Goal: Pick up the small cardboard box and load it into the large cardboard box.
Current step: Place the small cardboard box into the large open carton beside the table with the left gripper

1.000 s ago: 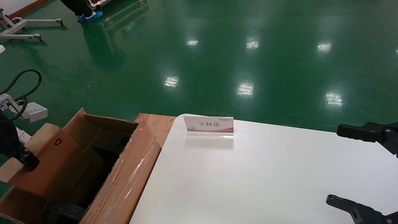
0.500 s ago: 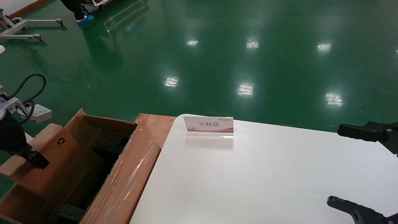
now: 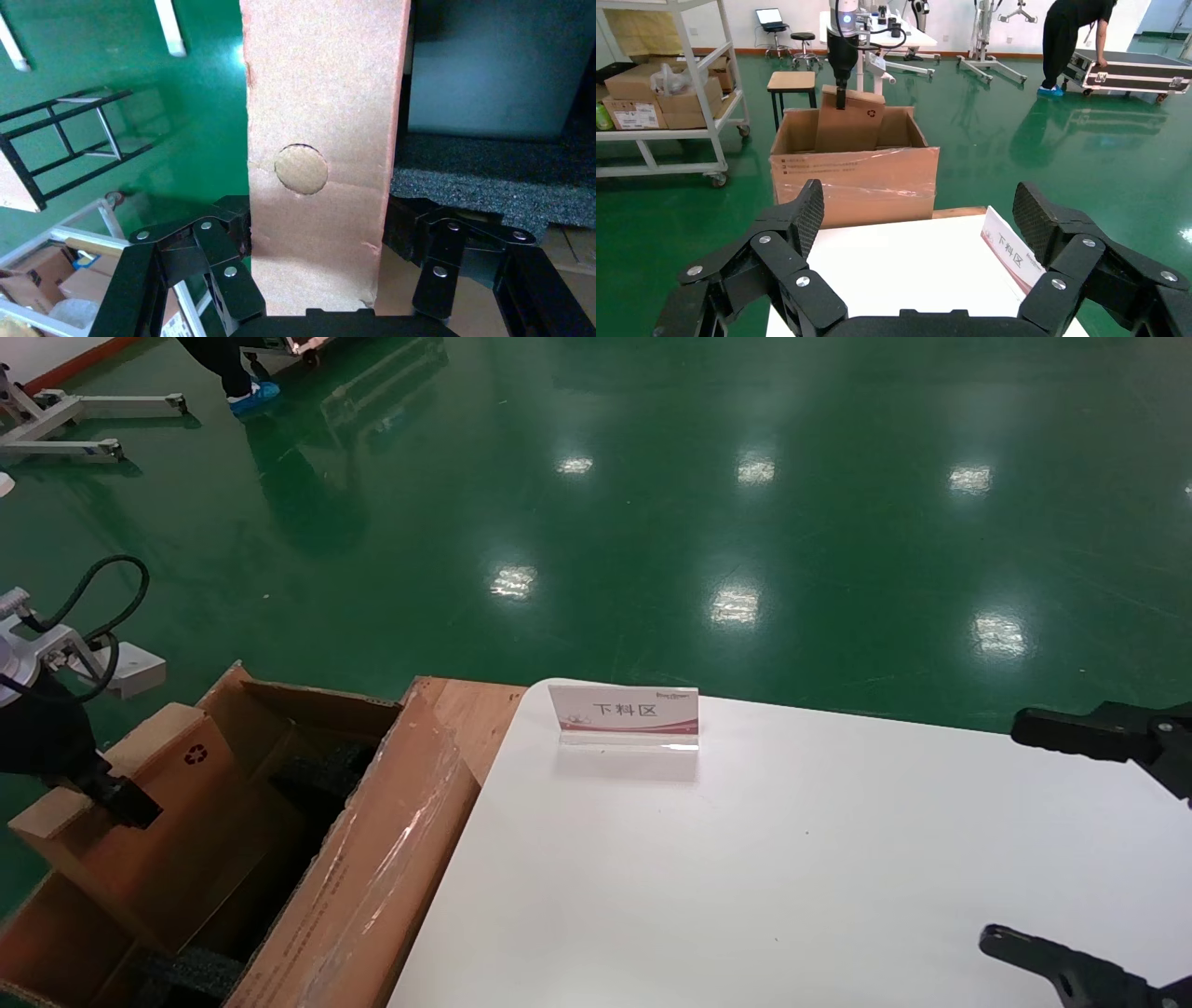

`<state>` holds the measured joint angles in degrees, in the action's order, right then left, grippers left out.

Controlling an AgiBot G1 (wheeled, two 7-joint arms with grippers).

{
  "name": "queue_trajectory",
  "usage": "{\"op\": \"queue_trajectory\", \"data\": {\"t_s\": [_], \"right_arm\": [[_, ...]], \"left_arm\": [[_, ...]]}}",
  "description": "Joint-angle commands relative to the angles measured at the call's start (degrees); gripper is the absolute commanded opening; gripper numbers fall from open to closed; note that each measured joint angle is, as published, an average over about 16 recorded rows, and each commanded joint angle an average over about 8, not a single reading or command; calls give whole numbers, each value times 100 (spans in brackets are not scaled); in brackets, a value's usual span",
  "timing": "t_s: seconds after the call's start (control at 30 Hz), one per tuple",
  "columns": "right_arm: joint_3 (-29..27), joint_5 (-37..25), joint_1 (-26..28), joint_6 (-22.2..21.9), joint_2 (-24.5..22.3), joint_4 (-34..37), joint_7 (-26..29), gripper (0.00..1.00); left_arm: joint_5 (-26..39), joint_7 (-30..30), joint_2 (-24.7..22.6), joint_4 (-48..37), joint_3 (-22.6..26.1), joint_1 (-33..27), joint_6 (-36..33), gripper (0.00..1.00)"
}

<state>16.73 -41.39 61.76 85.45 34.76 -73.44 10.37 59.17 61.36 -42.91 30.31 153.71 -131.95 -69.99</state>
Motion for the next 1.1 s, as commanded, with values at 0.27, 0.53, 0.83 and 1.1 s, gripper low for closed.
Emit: {"op": "queue_trajectory", "data": {"t_s": [0.27,0.53,0.83,1.1], "right_arm": [[3,2,1,-1,-1,0,-2,100],[6,4,1,-3,-2,0,-3,100],[9,6,2,-4,-4,0,-4,100],[12,8,3,-5,-5,0,-6,100]], "left_arm": [[-141,-221,-157,-441,-108,184,-81,0],[-150,-272,-307,-648,-120,284,-156,0],[-130,-139,-350,-617,-81,519,-133,0],[-150,-75,-268,-598,-74,776,13,0]]}}
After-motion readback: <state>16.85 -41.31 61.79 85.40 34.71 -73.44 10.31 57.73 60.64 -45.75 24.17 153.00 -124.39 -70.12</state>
